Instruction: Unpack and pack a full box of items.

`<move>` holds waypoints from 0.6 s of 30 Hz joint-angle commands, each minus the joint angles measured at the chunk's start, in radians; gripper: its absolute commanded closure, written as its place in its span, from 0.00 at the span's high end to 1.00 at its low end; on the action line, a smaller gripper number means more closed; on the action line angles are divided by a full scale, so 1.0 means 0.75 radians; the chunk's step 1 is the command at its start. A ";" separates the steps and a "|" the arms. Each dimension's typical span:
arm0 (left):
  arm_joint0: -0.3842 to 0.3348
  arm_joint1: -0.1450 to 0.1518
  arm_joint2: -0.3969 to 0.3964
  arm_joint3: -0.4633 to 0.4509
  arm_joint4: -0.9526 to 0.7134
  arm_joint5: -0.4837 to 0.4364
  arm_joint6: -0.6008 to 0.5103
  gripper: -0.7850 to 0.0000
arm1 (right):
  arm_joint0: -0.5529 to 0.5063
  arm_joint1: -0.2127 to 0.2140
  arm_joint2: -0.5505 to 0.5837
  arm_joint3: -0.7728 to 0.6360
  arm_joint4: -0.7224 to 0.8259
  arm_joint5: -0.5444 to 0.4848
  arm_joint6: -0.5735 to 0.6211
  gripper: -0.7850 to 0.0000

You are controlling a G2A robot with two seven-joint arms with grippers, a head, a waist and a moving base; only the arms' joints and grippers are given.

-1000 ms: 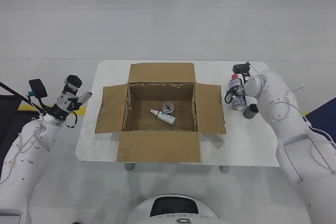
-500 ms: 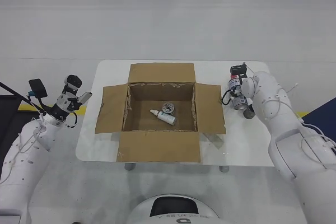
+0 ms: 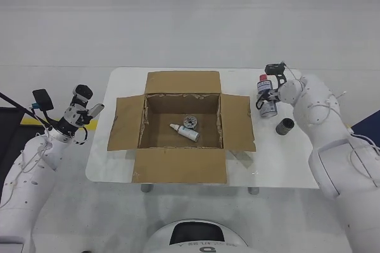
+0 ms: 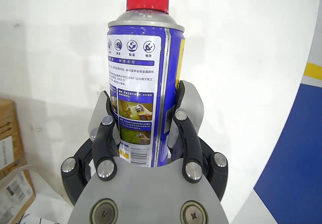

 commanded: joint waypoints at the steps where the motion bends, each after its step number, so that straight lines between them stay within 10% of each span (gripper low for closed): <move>1: 0.000 0.000 0.000 0.000 0.000 0.000 0.000 1.00 | 0.003 0.015 0.028 0.009 0.045 -0.065 -0.041 0.00; 18: 0.000 0.000 0.000 0.000 0.000 0.000 0.000 1.00 | -0.077 0.175 0.246 -0.026 0.354 -0.650 -0.301 0.00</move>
